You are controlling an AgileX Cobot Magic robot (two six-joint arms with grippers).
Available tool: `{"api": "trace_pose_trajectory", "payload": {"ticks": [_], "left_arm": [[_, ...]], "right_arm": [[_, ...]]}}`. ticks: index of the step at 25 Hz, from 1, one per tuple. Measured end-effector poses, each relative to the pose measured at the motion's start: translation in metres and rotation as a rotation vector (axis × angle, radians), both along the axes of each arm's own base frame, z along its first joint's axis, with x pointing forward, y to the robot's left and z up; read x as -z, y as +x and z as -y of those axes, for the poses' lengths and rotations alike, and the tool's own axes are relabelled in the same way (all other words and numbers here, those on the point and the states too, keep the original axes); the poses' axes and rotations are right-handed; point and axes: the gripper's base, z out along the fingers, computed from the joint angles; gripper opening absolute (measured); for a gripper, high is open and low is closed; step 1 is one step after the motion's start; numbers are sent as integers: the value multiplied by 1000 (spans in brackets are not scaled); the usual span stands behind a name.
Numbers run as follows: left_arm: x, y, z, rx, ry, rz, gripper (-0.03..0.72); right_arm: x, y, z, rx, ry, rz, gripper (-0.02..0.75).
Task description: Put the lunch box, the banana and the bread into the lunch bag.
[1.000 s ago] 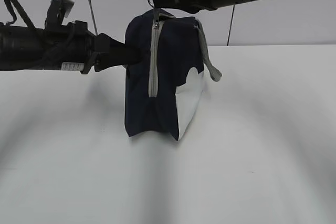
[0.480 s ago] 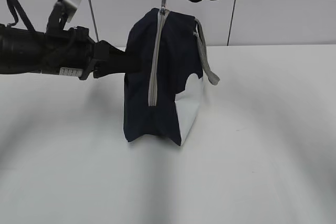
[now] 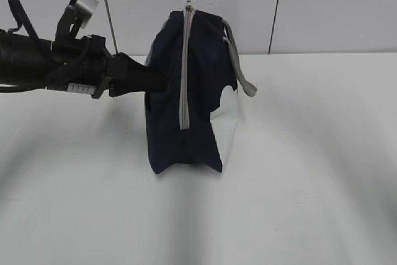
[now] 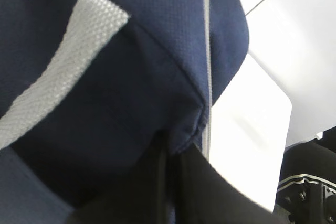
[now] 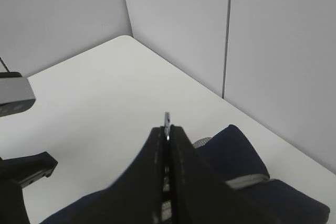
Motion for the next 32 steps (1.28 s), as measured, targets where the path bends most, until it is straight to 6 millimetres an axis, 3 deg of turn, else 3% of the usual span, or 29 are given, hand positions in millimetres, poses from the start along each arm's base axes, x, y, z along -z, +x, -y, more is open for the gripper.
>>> {"api": "trace_pose_trajectory", "payload": {"ticks": [12, 32], "left_arm": [[3, -2, -1, 32, 35, 7, 1], [8, -10, -2, 128, 108, 17, 1]], "right_arm": [[19, 40, 35, 7, 55, -81, -16], [64, 112, 21, -38, 122, -118, -16]]}}
